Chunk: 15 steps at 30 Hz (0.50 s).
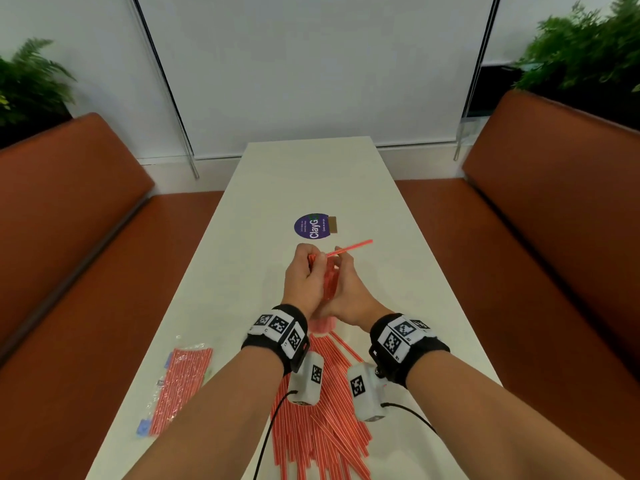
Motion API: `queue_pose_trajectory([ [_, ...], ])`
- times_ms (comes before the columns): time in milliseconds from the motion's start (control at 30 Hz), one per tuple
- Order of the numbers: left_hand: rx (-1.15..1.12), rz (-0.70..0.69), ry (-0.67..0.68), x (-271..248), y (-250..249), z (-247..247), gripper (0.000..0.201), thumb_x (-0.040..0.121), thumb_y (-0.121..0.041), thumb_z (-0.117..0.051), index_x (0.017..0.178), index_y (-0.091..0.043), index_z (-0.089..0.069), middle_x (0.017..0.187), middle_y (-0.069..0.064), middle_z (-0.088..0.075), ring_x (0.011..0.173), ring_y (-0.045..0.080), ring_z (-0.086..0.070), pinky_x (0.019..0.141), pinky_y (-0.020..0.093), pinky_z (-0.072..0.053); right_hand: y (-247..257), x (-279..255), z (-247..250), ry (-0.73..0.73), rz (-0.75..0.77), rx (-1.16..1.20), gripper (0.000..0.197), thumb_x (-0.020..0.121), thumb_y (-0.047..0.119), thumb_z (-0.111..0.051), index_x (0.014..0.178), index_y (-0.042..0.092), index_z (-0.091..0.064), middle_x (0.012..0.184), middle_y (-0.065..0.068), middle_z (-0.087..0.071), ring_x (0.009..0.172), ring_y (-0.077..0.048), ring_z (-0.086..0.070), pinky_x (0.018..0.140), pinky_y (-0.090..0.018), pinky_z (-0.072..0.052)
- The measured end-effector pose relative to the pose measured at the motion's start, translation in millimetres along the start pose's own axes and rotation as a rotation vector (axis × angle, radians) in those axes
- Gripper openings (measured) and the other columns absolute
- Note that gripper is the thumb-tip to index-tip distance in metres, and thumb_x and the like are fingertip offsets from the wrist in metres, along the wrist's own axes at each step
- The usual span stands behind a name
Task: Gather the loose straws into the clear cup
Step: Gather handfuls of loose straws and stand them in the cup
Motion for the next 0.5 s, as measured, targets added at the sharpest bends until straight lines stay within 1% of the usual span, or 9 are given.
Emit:
queue_pose_trajectory([
  [67,0.02,-0.008,-0.004,0.6,0.3,0.6,0.01,0.097,-0.012,-0.048,0.088,-0.015,-0.051,0.078,0.001,-0.058,0.07,0.013,-0.055,0.068,0.026,-0.048,6.0,1.4,3.0,0.004,0.011,-0.009,0.094,0.051,-0.001,-0.075,0.113,0.04,-0.018,0.111,0.005,-0.052,0.111,-0.024,-0.058,0.094,-0.049,-0.052],
  [100,0.011,0.0,-0.007,1.3,-0.1,1.7,0.011,0.097,-0.011,-0.048,0.087,-0.015,-0.051,0.08,0.006,-0.06,0.072,0.016,-0.057,0.069,0.029,-0.051,9.7,1.5,4.3,0.003,0.02,0.001,0.088,0.053,0.0,-0.07,0.112,0.04,-0.019,0.11,0.003,-0.053,0.108,-0.023,-0.059,0.092,-0.048,-0.052],
  [167,-0.002,0.012,-0.01,2.9,1.7,3.6,0.012,0.095,-0.011,-0.05,0.085,-0.016,-0.054,0.084,0.016,-0.065,0.076,0.021,-0.06,0.075,0.039,-0.055,17.6,-1.4,5.7,-0.025,0.041,0.15,0.07,0.056,0.002,-0.056,0.115,0.028,-0.03,0.106,0.001,-0.055,0.097,-0.016,-0.059,0.084,-0.038,-0.055],
  [200,-0.001,0.009,-0.005,3.1,1.9,4.4,0.01,0.094,-0.012,-0.053,0.084,-0.015,-0.056,0.085,0.017,-0.065,0.077,0.022,-0.06,0.077,0.042,-0.054,22.0,-2.5,6.3,-0.052,0.046,0.264,0.062,0.057,0.003,-0.05,0.114,0.021,-0.036,0.104,0.0,-0.055,0.093,-0.014,-0.057,0.078,-0.032,-0.052],
  [267,0.013,-0.001,0.001,1.3,2.7,5.5,0.011,0.09,-0.016,-0.061,0.083,-0.008,-0.06,0.081,0.019,-0.064,0.074,0.021,-0.058,0.076,0.045,-0.054,27.0,-1.0,8.0,-0.151,0.041,0.445,0.044,0.062,0.01,-0.05,0.105,0.021,-0.049,0.102,0.0,-0.059,0.093,-0.014,-0.055,0.078,-0.029,-0.047],
  [300,0.022,-0.014,0.0,0.7,3.3,5.3,0.014,0.087,-0.017,-0.064,0.083,-0.005,-0.061,0.081,0.022,-0.064,0.072,0.021,-0.057,0.074,0.046,-0.054,28.5,1.4,9.5,-0.215,0.036,0.495,0.029,0.07,0.016,-0.054,0.099,0.02,-0.053,0.101,-0.001,-0.061,0.094,-0.015,-0.056,0.08,-0.029,-0.046],
  [333,0.03,-0.036,0.002,-0.2,3.1,5.2,0.014,0.086,-0.017,-0.065,0.082,-0.004,-0.062,0.081,0.023,-0.064,0.072,0.021,-0.057,0.073,0.046,-0.053,31.0,4.1,11.1,-0.276,0.031,0.518,0.016,0.081,0.024,-0.055,0.096,0.018,-0.054,0.098,-0.001,-0.063,0.094,-0.015,-0.057,0.081,-0.03,-0.046],
  [400,0.081,-0.111,0.014,-2.7,0.3,6.3,0.01,0.083,-0.013,-0.067,0.081,-0.004,-0.066,0.082,0.017,-0.066,0.072,0.017,-0.058,0.071,0.039,-0.051,36.8,8.4,13.7,-0.367,0.038,0.492,0.016,0.097,0.029,-0.043,0.092,0.016,-0.052,0.093,-0.003,-0.065,0.089,-0.013,-0.058,0.079,-0.029,-0.048],
  [500,0.172,-0.213,0.041,-6.4,-3.6,11.4,0.014,0.074,-0.018,-0.07,0.083,-0.008,-0.07,0.088,0.005,-0.068,0.073,0.007,-0.058,0.071,0.022,-0.046,44.6,11.4,13.5,-0.401,0.07,0.407,0.02,0.098,0.016,-0.037,0.088,0.008,-0.052,0.087,-0.009,-0.063,0.079,-0.012,-0.06,0.06,-0.018,-0.051],
])
Point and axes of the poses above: each hand's wrist, its own x-axis towards the middle knuckle, its own z-axis out of the back of the hand, y = z × x, the point moved 3 cm from there along x, towards the middle knuckle
